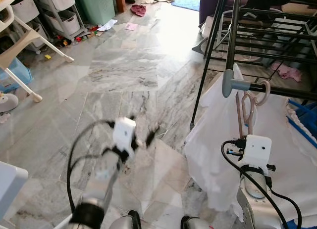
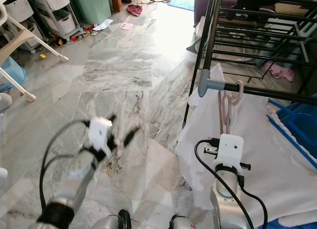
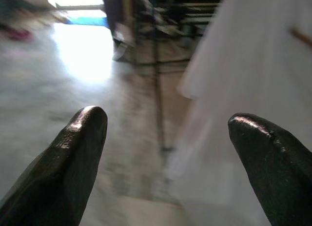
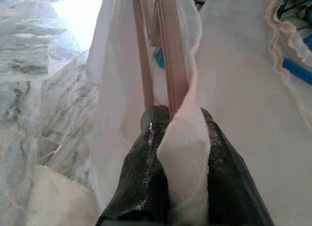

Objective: Hang hanger

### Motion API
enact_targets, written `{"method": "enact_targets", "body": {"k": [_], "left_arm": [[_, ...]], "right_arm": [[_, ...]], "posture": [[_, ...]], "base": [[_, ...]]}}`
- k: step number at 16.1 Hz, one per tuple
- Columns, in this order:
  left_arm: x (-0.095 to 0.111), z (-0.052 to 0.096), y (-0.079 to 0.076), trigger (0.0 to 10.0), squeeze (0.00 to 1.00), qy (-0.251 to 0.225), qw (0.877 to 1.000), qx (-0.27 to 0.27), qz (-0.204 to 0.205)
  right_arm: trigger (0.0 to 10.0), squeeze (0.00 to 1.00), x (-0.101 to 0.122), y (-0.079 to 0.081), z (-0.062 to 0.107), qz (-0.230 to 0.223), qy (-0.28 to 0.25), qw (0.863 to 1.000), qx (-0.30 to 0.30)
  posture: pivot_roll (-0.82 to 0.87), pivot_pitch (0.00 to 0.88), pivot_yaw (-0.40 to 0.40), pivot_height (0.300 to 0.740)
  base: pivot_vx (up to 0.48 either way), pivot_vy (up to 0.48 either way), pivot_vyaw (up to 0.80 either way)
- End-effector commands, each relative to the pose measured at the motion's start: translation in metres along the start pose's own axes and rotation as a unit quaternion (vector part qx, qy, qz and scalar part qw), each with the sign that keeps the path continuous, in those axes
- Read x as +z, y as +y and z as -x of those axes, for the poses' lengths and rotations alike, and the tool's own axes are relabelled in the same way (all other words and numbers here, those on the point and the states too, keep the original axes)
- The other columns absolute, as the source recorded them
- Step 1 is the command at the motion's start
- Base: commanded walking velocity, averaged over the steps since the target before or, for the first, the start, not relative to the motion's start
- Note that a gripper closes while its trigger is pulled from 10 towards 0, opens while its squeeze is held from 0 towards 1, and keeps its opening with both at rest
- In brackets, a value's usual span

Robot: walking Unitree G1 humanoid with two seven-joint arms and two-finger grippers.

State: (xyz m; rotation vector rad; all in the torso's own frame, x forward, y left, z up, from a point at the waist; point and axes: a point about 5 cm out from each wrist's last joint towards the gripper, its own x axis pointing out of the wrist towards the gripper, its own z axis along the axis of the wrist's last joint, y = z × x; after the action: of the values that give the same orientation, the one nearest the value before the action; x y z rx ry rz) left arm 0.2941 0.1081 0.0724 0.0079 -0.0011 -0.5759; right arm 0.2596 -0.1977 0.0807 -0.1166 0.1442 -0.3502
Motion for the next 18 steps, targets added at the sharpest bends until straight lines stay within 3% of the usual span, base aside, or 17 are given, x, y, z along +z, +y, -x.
{"method": "enact_targets", "body": {"k": [1, 2, 3, 4, 8, 9, 10, 12, 15, 18], "left_arm": [[0.000, -0.001, -0.010, 10.0, 0.00, -0.003, 0.999, -0.041, 0.024], [0.002, -0.003, -0.014, 10.0, 0.00, -0.010, 0.998, -0.056, 0.030], [0.002, -0.004, -0.015, 10.0, 0.45, -0.006, 0.998, -0.059, 0.032], [0.002, -0.005, -0.014, 10.0, 1.00, -0.011, 0.998, -0.057, 0.039], [-0.004, 0.001, -0.002, 10.0, 1.00, 0.003, 1.000, -0.021, 0.019], [-0.006, 0.003, 0.005, 0.0, 0.12, 0.008, 1.000, 0.008, 0.018], [-0.005, 0.003, 0.007, 0.0, 0.00, 0.001, 0.999, 0.013, 0.029], [-0.002, 0.002, 0.007, 0.0, 0.00, -0.009, 0.999, 0.011, 0.044], [0.000, 0.001, -0.014, 0.0, 0.00, -0.020, 0.990, -0.090, 0.104], [0.004, -0.001, -0.021, 0.0, 0.00, -0.021, 0.983, -0.134, 0.126]], "right_arm": [[10.0, 0.00, -0.001, 0.000, -0.001, -0.010, 0.009, 1.000, 0.001], [10.0, 0.00, -0.001, 0.000, -0.002, -0.011, 0.012, 1.000, 0.002], [10.0, 0.00, -0.001, 0.001, -0.003, -0.011, 0.012, 1.000, 0.004], [10.0, 0.00, 0.000, 0.002, -0.004, -0.011, 0.013, 1.000, 0.009], [10.0, 0.00, -0.001, 0.003, -0.005, -0.013, 0.016, 1.000, 0.014], [10.0, 0.00, -0.001, 0.004, -0.005, -0.014, 0.016, 1.000, 0.015], [10.0, 0.00, -0.001, 0.004, -0.005, -0.014, 0.016, 1.000, 0.016], [10.0, 0.00, 0.000, 0.005, -0.006, -0.014, 0.014, 1.000, 0.016], [10.0, 0.00, -0.001, 0.004, -0.006, -0.013, 0.014, 1.000, 0.014], [10.0, 0.00, -0.001, 0.005, -0.005, -0.014, 0.014, 1.000, 0.014]], "posture": [[-0.14, 0.177, 0.063, 0.740], [-0.14, 0.177, 0.063, 0.740], [-0.14, 0.176, 0.060, 0.740], [-0.14, 0.175, 0.057, 0.740], [-0.14, 0.178, 0.055, 0.740], [-0.14, 0.178, 0.055, 0.740], [-0.14, 0.178, 0.055, 0.740], [-0.14, 0.180, 0.056, 0.740], [-0.14, 0.181, 0.059, 0.740], [-0.14, 0.183, 0.063, 0.740]], "base": [[0.000, 0.000, 0.00], [0.000, 0.000, 0.00], [0.000, 0.000, 0.00], [0.000, 0.000, 0.00], [0.000, 0.000, 0.00], [0.000, 0.000, 0.00], [0.000, 0.000, 0.00], [0.000, 0.000, 0.00], [0.000, 0.000, 0.00], [0.000, 0.000, 0.00]]}}
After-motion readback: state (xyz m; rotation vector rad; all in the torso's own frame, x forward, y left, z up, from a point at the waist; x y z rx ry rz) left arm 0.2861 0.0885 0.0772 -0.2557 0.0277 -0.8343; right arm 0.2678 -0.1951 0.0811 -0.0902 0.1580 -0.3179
